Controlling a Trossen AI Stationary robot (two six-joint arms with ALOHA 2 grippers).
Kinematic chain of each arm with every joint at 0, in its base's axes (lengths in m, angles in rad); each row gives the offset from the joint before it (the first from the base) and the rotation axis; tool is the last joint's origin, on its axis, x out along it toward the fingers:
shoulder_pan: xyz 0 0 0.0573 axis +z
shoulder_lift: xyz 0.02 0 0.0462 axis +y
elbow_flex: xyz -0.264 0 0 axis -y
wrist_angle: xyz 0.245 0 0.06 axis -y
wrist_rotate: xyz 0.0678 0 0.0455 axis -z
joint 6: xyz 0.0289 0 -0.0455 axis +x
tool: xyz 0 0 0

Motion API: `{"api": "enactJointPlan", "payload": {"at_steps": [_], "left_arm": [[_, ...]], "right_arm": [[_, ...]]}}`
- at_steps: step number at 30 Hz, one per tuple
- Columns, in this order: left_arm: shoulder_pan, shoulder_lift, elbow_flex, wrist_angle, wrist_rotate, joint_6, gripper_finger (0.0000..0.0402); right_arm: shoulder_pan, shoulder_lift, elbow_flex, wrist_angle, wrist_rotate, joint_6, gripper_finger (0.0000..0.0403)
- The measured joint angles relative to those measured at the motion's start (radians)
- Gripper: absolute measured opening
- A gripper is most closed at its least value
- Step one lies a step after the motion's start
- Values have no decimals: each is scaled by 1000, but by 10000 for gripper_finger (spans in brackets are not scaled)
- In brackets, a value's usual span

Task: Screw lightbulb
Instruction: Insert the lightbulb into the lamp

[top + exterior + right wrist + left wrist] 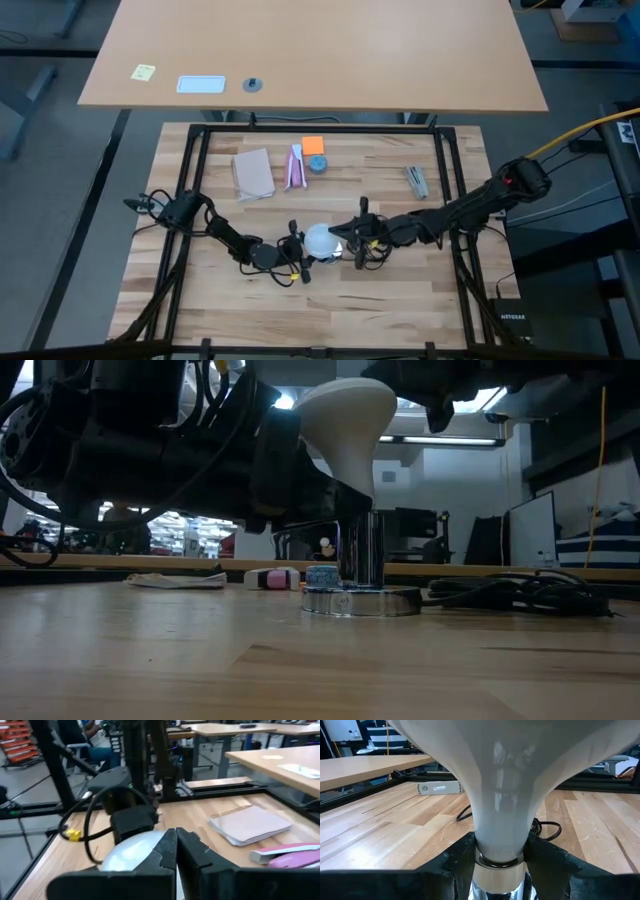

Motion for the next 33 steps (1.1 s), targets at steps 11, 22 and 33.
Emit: {"api": "enactJointPlan", "payload": {"at_steps": [11, 22, 33], "left_arm": [[0, 0, 0, -1, 0, -12, 157], [0, 1, -1, 25, 0, -13, 157], [0, 1, 6, 31, -2, -131, 165]], "right_arm": [[0, 86, 68, -31, -39, -3, 5], [0, 81, 71, -84, -39, 24, 5], [0, 84, 69, -95, -45, 26, 5]]}}
